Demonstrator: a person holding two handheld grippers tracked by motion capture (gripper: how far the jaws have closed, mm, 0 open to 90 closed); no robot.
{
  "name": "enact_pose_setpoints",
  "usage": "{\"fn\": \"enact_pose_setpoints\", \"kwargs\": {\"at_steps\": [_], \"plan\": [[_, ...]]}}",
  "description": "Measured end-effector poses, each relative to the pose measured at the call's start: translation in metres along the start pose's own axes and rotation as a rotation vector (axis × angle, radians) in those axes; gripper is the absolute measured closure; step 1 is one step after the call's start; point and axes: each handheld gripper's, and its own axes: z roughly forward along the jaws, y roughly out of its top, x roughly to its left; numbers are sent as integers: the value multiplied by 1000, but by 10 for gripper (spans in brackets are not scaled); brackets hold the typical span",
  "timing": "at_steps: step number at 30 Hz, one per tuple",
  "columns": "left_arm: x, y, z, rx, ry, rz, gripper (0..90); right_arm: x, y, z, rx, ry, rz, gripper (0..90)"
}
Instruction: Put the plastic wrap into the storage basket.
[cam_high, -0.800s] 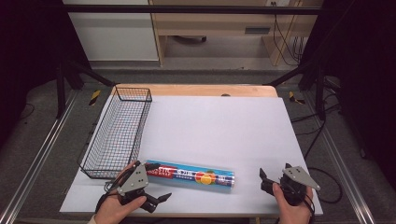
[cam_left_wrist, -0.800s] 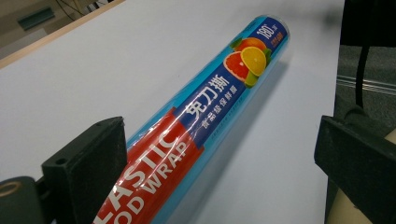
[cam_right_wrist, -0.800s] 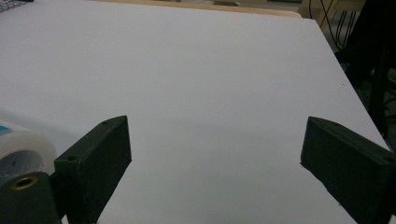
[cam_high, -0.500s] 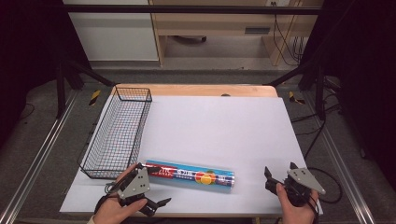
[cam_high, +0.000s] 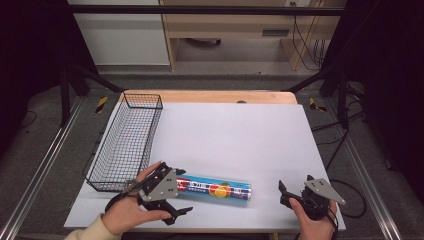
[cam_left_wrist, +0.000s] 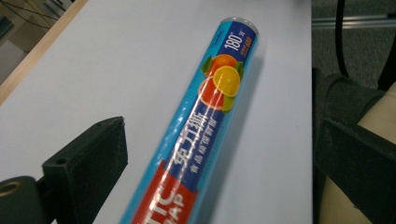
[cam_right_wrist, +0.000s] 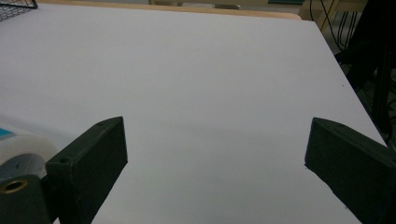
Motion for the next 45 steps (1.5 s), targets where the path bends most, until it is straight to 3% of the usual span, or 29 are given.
{"fn": "enact_pose_setpoints", "kwargs": {"at_steps": [5,9,18,24,29,31,36,45], "plan": [[20,10,12,29,-20,6,35,2,0,2,7,3,-7,60],[28,13,25,63,-40,17,44,0,-1,2,10,7,-2,67],[32,8,53,167,-122,61,52,0,0,3,10,15,6,71],[35,1,65,210,-165,76,65,0,0,3,12,22,6,71],[38,-1,72,210,-183,65,82,1,0,4,22,26,-4,69],[38,-3,75,224,-206,80,90,2,0,4,25,32,-6,70],[39,-10,83,272,-230,109,97,2,0,4,24,32,-6,72],[43,-14,90,303,-241,124,113,2,0,5,26,41,-10,76]]}}
